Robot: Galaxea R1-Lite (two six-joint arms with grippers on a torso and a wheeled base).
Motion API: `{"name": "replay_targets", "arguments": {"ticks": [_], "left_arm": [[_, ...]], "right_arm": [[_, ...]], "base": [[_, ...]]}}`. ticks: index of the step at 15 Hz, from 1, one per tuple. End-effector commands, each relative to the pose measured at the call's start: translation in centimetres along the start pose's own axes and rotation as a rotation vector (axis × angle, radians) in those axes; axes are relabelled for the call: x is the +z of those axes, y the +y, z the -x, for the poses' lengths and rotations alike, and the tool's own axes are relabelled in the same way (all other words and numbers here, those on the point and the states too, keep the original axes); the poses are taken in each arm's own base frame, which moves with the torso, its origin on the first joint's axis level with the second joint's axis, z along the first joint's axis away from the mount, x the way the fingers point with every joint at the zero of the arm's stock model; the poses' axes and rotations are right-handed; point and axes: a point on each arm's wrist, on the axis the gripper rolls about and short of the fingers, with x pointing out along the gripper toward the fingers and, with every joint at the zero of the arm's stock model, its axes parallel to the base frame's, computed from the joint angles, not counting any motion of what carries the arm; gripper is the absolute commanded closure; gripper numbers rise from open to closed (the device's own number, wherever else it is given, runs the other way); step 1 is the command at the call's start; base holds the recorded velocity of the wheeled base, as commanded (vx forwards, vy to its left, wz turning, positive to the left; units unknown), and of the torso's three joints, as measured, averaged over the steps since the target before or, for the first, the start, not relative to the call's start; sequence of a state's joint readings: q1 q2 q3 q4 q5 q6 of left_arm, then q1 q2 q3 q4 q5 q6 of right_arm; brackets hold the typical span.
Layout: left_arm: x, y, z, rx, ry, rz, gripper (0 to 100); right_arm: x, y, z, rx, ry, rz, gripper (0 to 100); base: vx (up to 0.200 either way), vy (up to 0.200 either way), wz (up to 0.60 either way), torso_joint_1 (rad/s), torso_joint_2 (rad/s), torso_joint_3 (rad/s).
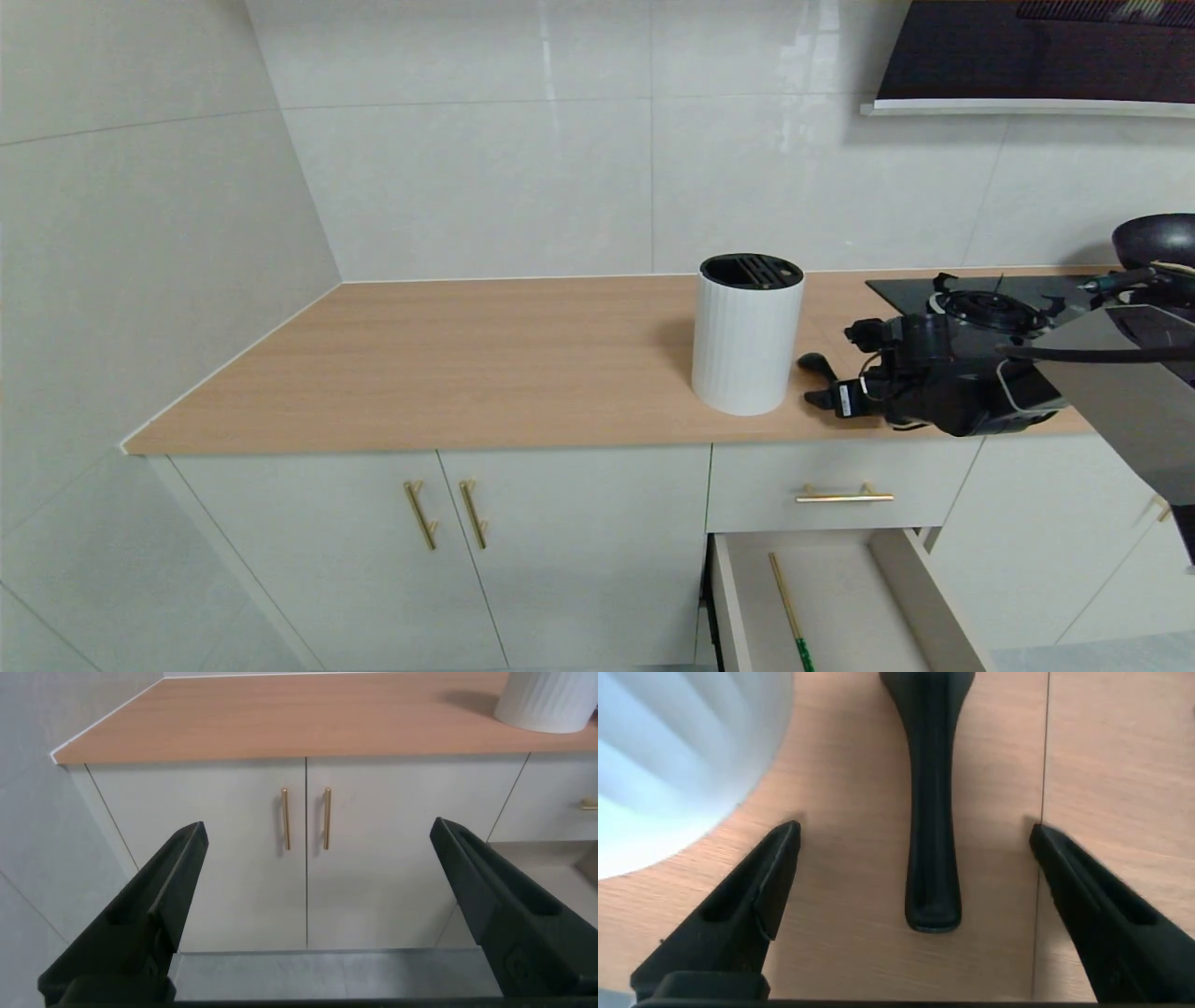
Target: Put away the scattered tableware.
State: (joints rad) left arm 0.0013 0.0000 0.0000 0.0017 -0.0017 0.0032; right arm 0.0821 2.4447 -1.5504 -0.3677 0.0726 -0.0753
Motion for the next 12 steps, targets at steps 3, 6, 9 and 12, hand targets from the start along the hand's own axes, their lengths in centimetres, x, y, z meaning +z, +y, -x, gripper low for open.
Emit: {"name": "replay_targets", "arguments": {"ticks": [3,6,9,12], "left_arm": [[0.0,0.0,0.0,0.0,0.0,0.0,0],[0.0,0.0,0.0,0.0,0.0,0.0,0],[0.0,0.0,0.0,0.0,0.0,0.0,0],[0.0,0.0,0.0,0.0,0.0,0.0,0]], "right_arm": [[-1.0,0.0,-1.0,0.003,0.022,0.0,100],[-1.4,0.4,-1.3,0.011,0.033,0.004,100],[-1.2,0.4,-1.1,0.011,0.03,0.004,100],[0.2,0.3,0.2,0.001,0.003,0.003,100]], "base": [[0.0,0.0,0.0,0.0,0.0,0.0],[0.0,0.0,0.0,0.0,0.0,0.0],[0.0,0.0,0.0,0.0,0.0,0.0],[0.0,0.0,0.0,0.0,0.0,0.0]]}}
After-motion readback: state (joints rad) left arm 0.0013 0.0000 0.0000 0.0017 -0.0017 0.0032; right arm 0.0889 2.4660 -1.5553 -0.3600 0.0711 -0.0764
